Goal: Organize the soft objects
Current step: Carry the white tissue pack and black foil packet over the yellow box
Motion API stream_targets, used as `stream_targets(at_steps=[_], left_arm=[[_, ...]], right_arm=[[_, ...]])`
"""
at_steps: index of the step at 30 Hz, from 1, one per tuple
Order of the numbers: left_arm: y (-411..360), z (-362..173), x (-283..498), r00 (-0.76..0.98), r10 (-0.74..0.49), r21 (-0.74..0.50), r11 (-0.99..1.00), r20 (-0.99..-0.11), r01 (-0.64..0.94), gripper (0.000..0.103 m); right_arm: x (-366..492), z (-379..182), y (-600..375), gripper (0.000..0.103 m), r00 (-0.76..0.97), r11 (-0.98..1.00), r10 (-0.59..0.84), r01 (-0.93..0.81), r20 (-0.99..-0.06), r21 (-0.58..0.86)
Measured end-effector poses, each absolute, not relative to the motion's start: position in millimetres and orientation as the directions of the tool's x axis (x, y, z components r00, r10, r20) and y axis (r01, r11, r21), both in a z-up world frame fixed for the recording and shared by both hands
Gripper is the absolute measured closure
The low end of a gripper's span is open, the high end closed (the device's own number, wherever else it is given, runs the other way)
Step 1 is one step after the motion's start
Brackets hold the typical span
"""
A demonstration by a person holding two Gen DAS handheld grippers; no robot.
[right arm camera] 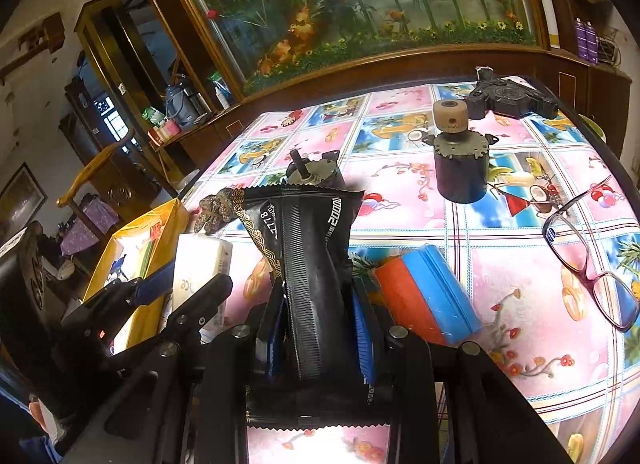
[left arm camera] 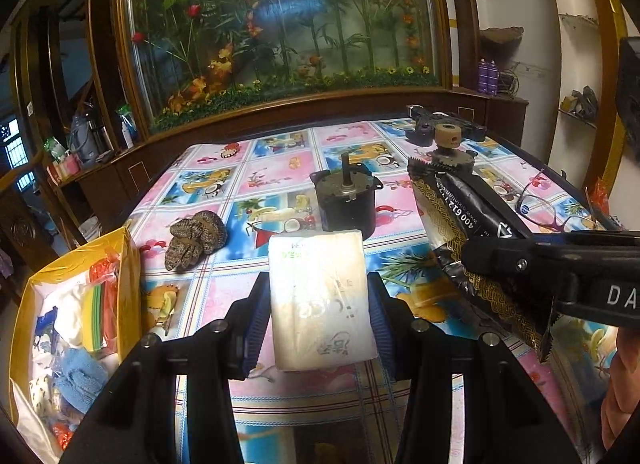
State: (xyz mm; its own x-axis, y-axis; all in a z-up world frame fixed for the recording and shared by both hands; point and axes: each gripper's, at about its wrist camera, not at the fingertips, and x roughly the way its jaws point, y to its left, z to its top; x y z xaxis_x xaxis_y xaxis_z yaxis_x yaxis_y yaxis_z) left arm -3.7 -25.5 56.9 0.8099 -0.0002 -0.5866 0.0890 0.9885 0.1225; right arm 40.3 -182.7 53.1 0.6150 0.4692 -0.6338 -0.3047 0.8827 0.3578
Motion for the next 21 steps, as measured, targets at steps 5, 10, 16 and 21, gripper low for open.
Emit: stream_targets(at_steps=[5,10,16,21], left_arm=[[-25.1,58.3,-5.5,0.819,0.016,0.135,0.988,-0.573,0.075,0.058],[-23.7,59.8,-6.9,0.826,0.024,0.138,0.988,-0.564,0.065,0.058],[-22.5,62.2,-10.7,0.838,0.041,0.146,0.988,-0.544,0.047,0.058],[-13.6,68.7,-15.0,0.833,0.028,0.098,0.995,-0.552,0.032,0.058]], right_arm=[[39.4,52.9,-182.0,0.071,0.618,0.884,0.468,-0.308,-0.632,0.352],[38.9,53.1,-180.8,0.071,0.619,0.884,0.467,-0.312,-0.631,0.348],[38.7,53.0,-177.9,0.071,0.624,0.888,0.460,-0.316,-0.632,0.334],[39.0,51.1,-173.3,0.071,0.631,0.897,0.443,-0.311,-0.637,0.315]])
